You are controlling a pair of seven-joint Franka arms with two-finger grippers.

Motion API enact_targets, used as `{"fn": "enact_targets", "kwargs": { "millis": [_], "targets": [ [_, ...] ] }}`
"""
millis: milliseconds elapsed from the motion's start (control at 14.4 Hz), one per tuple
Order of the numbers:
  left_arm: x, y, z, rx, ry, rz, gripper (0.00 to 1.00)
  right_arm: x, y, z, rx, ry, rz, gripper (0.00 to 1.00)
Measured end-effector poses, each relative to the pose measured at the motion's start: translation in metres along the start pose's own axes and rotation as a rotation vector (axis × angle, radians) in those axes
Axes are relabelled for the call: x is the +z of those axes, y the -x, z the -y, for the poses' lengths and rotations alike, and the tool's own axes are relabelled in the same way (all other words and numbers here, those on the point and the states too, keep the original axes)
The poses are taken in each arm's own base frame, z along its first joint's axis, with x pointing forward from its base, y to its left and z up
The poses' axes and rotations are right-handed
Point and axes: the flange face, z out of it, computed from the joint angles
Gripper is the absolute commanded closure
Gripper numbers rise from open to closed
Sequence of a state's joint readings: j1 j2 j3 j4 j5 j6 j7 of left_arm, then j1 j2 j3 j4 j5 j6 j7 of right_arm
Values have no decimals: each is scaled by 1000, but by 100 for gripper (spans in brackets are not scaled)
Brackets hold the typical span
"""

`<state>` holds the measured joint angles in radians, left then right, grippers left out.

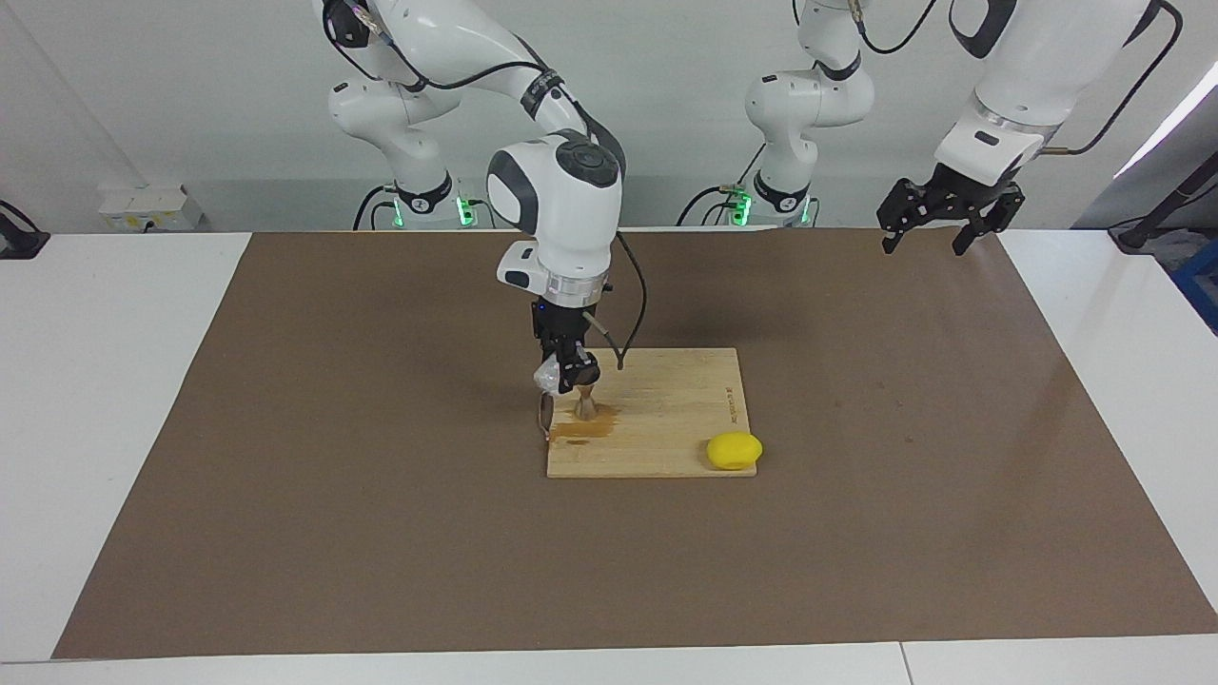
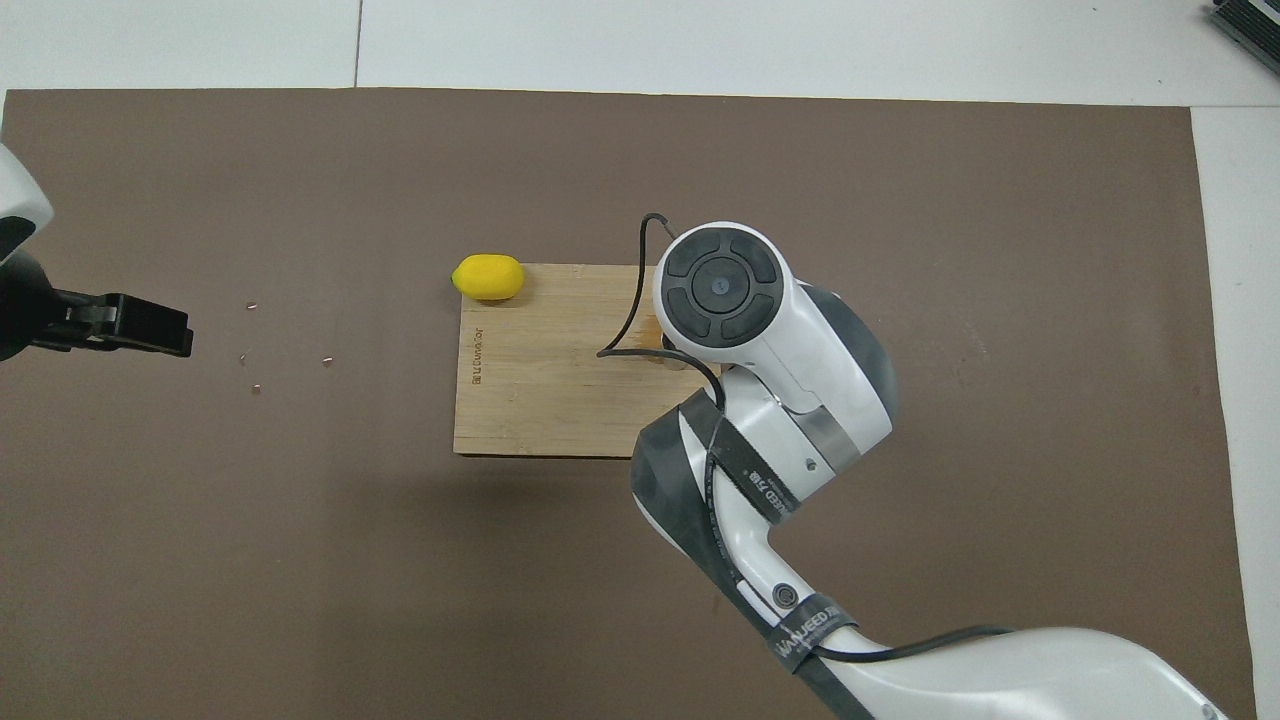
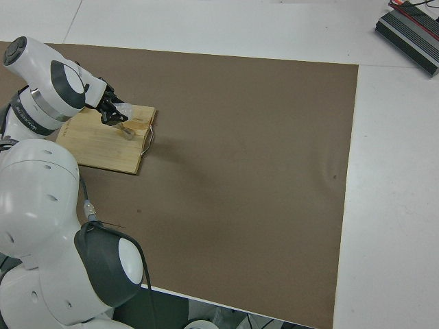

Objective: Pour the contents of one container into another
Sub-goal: 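Turn the glass cup upright and carry it back with the right gripper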

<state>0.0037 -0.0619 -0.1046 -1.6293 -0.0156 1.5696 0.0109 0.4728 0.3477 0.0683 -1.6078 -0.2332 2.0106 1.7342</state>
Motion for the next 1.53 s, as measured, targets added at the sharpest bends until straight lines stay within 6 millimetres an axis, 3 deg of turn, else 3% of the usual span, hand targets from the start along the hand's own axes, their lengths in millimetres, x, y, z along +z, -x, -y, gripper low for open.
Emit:
{"fn": "enact_targets", "kwargs": {
  "millis": [487,905,1184,1532],
  "targets": [
    [0,0,0,0,0,0,0,4,-43,2,165,25,169,100],
    [0,0,0,0,0,0,0,31,-131,-13,366,70,382,100],
    [0,0,0,0,0,0,0,69,-193,-42,437,89,527,100],
    [0,0,0,0,0,0,0,116,-255,-104,449,77,634,100]
  ]
}}
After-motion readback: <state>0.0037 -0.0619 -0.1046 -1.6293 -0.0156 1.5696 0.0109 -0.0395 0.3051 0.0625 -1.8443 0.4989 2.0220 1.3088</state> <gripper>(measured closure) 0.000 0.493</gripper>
